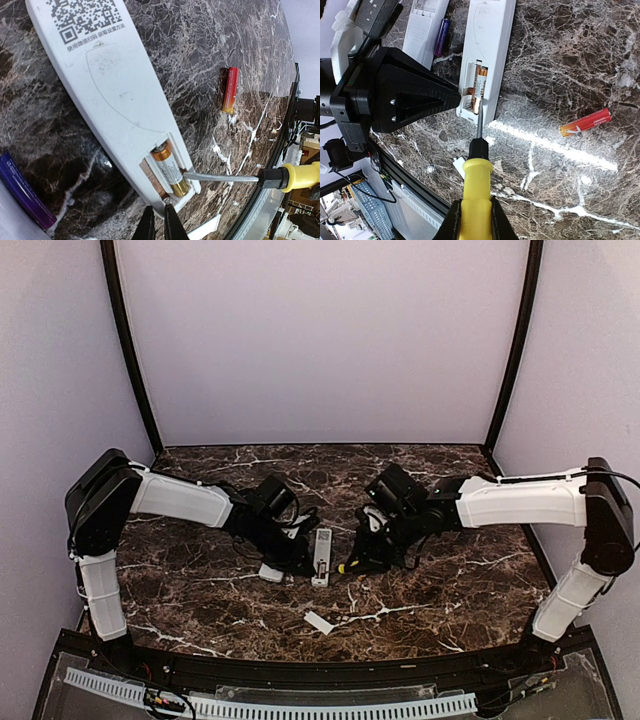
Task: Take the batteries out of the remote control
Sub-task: Remove the battery from the remote control without the battery cover.
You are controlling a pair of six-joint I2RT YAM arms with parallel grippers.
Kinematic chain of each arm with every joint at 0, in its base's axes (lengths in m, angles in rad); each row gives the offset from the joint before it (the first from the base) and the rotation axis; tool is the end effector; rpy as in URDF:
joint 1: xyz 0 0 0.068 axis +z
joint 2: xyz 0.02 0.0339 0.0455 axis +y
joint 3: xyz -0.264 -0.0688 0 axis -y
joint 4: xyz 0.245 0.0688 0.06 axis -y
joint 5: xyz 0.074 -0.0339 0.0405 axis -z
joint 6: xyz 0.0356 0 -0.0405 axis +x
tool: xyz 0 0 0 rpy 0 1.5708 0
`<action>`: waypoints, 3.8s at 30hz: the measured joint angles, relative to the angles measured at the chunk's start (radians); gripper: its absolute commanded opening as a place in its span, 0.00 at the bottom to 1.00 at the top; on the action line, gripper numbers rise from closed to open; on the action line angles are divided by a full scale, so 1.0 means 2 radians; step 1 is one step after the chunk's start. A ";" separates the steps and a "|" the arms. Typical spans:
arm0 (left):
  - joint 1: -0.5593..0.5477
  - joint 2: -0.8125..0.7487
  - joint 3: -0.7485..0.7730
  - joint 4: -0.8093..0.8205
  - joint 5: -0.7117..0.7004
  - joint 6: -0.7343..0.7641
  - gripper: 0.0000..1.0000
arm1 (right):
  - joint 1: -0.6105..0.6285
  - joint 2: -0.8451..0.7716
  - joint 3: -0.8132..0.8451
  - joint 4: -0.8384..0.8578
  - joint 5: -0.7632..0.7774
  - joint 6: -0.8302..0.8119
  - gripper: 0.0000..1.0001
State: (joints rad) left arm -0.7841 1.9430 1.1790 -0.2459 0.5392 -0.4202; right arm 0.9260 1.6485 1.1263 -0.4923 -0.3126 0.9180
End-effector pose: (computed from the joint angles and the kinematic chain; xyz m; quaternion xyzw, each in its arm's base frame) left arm 0.2632 -0.2884 0.1447 0.2401 0.8976 -0.3620 0.0749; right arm 0.1954 0.2781 0.2149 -0.0465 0.9497 0.3066 0.0446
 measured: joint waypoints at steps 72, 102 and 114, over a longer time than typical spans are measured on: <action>0.041 0.033 0.071 0.007 -0.036 0.010 0.50 | 0.056 0.021 0.110 -0.170 0.134 -0.109 0.00; -0.002 0.055 0.098 -0.025 -0.083 0.045 0.32 | 0.071 0.060 0.157 -0.214 0.171 -0.124 0.00; -0.005 0.055 0.104 -0.035 -0.090 0.047 0.30 | 0.078 0.086 0.182 -0.229 0.176 -0.122 0.00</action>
State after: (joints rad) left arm -0.7933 2.0537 1.3872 -0.3149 0.3588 -0.3260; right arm 1.0817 1.8206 1.4895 -0.9508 0.0387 0.6731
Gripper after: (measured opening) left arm 0.303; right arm 0.142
